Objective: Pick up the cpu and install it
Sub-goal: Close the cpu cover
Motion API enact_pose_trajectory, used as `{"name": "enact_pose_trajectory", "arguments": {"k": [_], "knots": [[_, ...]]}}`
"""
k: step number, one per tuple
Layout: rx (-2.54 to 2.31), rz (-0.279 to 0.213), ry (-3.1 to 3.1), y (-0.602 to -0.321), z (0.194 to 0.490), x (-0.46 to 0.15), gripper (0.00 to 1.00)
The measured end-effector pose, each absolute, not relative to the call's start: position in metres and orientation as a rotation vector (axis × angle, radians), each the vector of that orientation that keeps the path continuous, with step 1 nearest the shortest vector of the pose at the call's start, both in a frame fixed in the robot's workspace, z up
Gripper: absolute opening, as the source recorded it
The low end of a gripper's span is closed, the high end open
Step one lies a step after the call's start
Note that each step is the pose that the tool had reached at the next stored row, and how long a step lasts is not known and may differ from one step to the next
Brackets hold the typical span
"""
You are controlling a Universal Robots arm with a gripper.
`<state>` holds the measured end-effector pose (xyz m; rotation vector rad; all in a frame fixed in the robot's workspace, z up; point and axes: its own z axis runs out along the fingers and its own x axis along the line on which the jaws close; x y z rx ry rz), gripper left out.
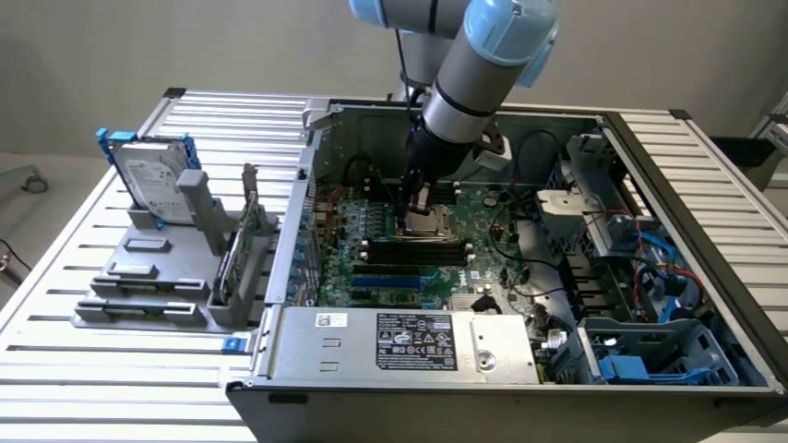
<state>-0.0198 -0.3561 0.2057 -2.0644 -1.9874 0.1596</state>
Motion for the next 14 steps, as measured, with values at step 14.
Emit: {"name": "enact_pose_trajectory", "arguments": {"k": [14], "knots": [[-2.062,0.155,-1.986,-0.3558,0.1968,-0.0214,0.11]]}}
